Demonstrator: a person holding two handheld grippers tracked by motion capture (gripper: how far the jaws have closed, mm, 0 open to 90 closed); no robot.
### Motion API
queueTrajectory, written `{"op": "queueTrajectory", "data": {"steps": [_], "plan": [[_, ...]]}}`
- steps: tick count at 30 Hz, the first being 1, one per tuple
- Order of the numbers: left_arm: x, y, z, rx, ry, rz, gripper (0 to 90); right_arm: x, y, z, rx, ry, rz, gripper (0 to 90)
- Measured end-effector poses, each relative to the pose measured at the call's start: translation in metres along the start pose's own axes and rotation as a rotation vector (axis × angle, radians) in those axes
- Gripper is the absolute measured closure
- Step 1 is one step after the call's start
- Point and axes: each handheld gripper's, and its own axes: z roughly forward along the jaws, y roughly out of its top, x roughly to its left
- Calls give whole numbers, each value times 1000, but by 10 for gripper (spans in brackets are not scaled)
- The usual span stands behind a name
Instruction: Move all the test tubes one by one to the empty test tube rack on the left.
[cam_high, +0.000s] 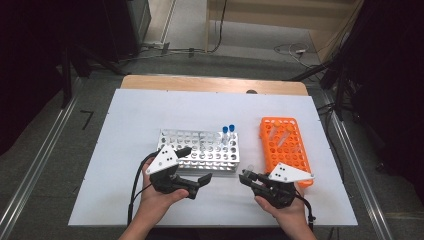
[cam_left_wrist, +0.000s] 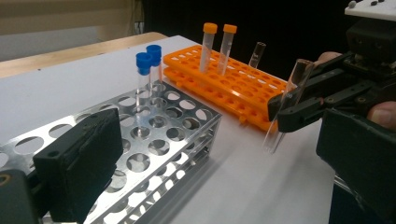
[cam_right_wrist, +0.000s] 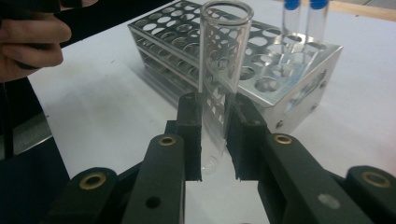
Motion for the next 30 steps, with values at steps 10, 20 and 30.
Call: {"op": "queueTrajectory", "data": {"steps": [10,20,30], "plan": [[-10,3,5,-14,-29,5,100,14,0,14,22,44,-24,740],[-25,2,19,19,-145,31,409,25,-1,25,41,78,-41,740],[-41,-1,35,93,-172,99,623,32,-1,28,48,106,-59,740]]}}
